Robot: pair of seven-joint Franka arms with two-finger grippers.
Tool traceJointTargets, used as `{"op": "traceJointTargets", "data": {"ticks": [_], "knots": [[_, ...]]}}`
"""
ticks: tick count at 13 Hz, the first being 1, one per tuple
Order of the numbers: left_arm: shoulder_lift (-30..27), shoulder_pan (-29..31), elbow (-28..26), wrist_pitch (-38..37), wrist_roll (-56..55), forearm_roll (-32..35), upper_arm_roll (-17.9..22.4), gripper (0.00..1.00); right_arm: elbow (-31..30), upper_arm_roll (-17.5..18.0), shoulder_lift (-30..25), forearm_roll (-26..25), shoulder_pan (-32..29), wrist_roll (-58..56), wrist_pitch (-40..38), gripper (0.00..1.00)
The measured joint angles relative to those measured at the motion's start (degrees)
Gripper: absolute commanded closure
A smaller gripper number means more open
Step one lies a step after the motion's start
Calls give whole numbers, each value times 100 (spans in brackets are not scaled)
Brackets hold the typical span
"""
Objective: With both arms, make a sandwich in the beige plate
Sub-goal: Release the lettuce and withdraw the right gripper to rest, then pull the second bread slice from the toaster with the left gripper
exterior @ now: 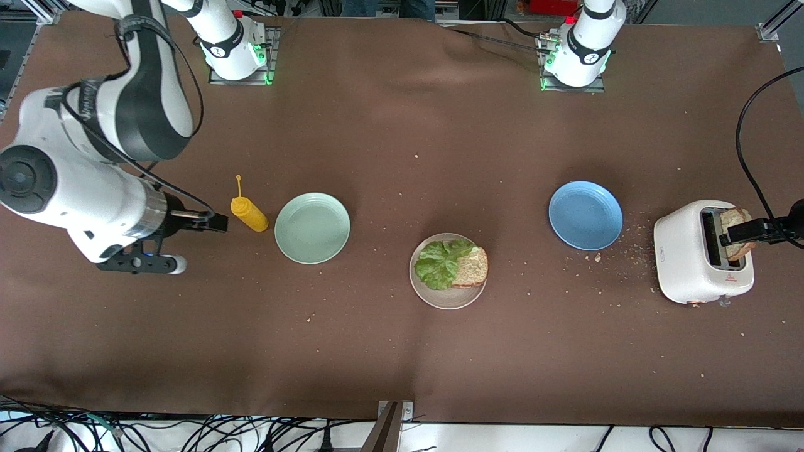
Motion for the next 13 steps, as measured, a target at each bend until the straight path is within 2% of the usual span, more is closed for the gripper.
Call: {"op": "traceJointTargets", "data": {"ticks": [2, 5, 7, 8, 11, 12, 13], "knots": [[62, 266, -24, 25, 432, 11, 10, 0, -517, 523, -572, -380, -596, -112, 8, 0], [180, 637, -291, 326, 906, 11, 13, 0, -1298, 756, -1351, -449, -1029, -171, 165, 0], [240, 687, -626, 601, 951, 11, 15, 0, -1839, 1150, -1857, -582, -1503, -253, 640, 0], [250, 694, -774, 735, 965, 85, 14, 0, -1994, 1271, -2062, -638, -1687, -337, 720, 0], [235, 720, -1270, 1353, 971, 503, 13, 0, -2208, 1337, -2515, -666, -2008, -435, 568, 0], [221, 750, -1483, 1594, 977, 510, 13, 5, -2248, 1342, -2614, -667, -2062, -440, 338, 0], [212, 789, -1675, 1789, 986, 510, 13, 38, -2268, 1372, -2697, -669, -2127, -440, 130, 0]]}}
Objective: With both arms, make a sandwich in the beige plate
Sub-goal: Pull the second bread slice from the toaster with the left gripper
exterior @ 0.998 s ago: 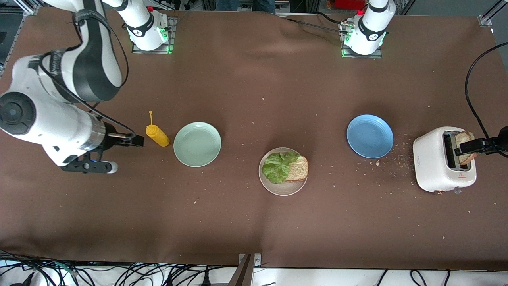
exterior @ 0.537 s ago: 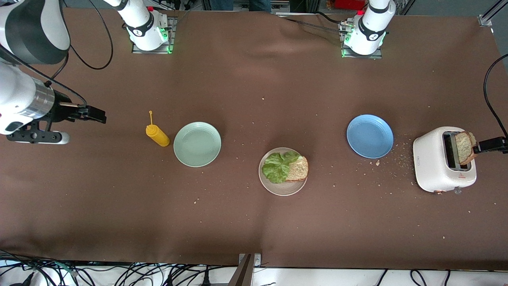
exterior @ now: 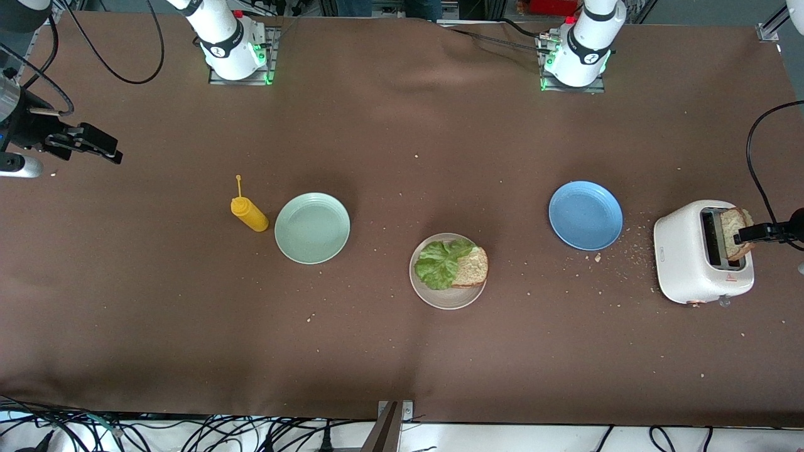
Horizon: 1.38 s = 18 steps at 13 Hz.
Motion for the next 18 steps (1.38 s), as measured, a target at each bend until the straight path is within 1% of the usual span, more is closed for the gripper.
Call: {"op": "traceJointTargets", "data": {"ticks": [1, 2, 5, 7, 8, 10, 12, 14, 16, 18], "knots": [[-2, 39, -146, 108, 9, -9, 0, 81, -14, 71, -68, -1, -115, 0, -98, 0], [-3, 61, -232, 127, 9, -11, -3, 100, -28, 126, -109, -1, -219, 0, -113, 0], [-28, 38, -259, -105, 30, 35, -44, 100, -43, 298, -117, -205, -410, -24, 68, 0], [-89, 3, -171, -308, 31, 47, -54, 100, -56, 403, -110, -227, -471, -26, 265, 0], [-127, -7, -68, -525, 32, 47, -62, 100, -58, 431, -101, -227, -470, -48, 341, 0], [-177, -54, 224, -971, 31, 47, -77, 100, -64, 472, -89, -227, -462, -219, 397, 0], [-185, -114, 532, -1312, 15, -29, -96, 100, -65, 361, -89, -158, -386, -349, 408, 0], [-192, -137, 829, -1614, 10, -266, -97, 100, -68, 149, -89, -102, -263, -416, 408, 0], [-217, -168, 1349, -2220, 19, -380, -127, 100, -72, 113, -88, -100, -221, -430, 407, 0], [-286, -307, 1709, -2772, 11, -735, -284, 100, -72, 111, -88, -100, -181, -430, 408, 0]]}}
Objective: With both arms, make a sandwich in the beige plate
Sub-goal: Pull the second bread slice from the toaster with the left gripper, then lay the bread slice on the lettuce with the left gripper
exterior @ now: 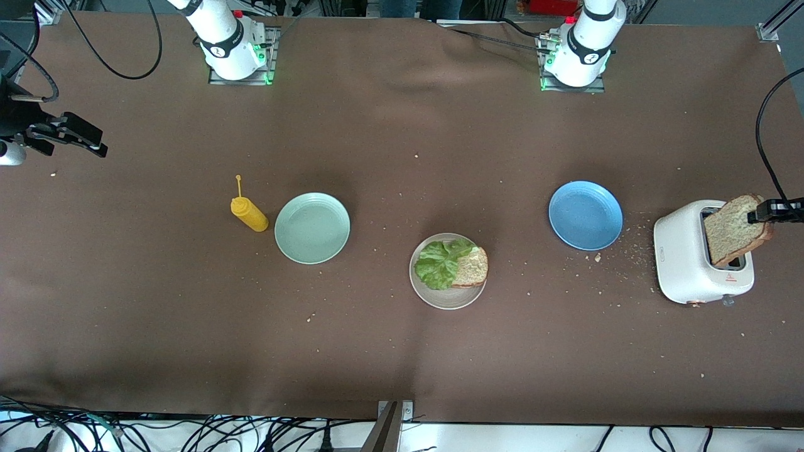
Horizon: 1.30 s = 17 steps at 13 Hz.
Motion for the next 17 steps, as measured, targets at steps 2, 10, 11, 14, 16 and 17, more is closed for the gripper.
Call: {"op": "traceJointTargets", "data": {"ticks": [2, 10, 11, 14, 16, 17], "knots": [[24, -81, -7, -164, -54, -663, -400, 100, 1, 7, 3, 0, 17, 0, 2, 0], [1711, -911, -83, 1113, -1094, -3489, -1879, 100, 14, 278, 52, -1, -103, 0, -4, 0], [1854, -1206, -82, 1615, -1178, -3581, -1886, 100, 17, 296, 50, -2, -103, 0, -4, 0], [2127, -1743, -81, 2552, -1434, -3626, -1892, 100, 29, 299, 48, -3, -114, 0, -4, 0], [2313, -1847, -85, 2848, -1443, -3627, -1891, 100, 31, 300, 48, -3, -115, 0, -4, 0], [2400, -1874, -94, 2908, -1444, -3627, -1891, 100, 32, 301, 48, -3, -115, 0, -4, 0]]}}
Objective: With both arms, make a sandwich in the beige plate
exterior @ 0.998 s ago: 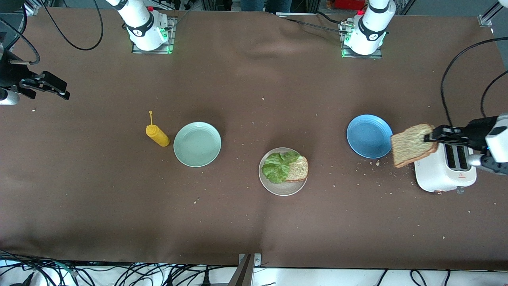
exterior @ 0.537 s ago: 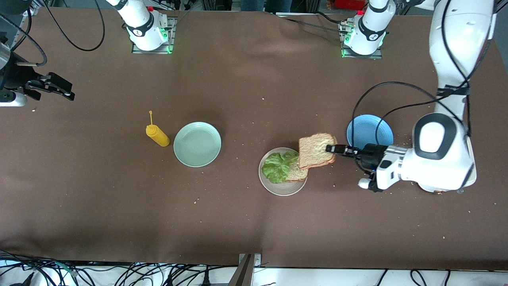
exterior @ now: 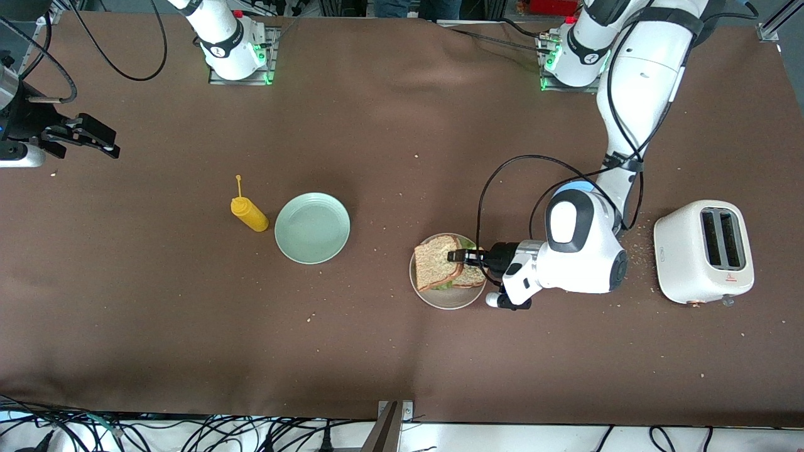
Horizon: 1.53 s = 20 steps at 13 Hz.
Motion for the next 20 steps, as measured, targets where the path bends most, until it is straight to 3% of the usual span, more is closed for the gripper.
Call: {"op": "traceJointTargets", "data": {"ticks": [1, 2, 3, 10, 16, 20], "knots": [[59, -9, -39, 19, 0, 0, 0, 92, 0, 1, 0, 0, 0, 0, 0, 0], [88, -8, -83, 30, 0, 0, 2, 51, 0, 1, 0, 0, 0, 0, 0, 0], [106, -7, -106, 36, 0, 0, 8, 1, 0, 1, 0, 0, 0, 0, 0, 0], [146, 293, -176, 69, 29, 151, 345, 0, 8, 2, 22, 0, -1, 0, 0, 0], [58, 1132, -54, 76, 33, 1452, 362, 0, 61, 7, 68, 0, -1, 0, 0, 0], [-469, 1710, 28, -247, 32, 2625, 366, 0, 67, 11, 75, 0, -1, 0, 0, 0]]}}
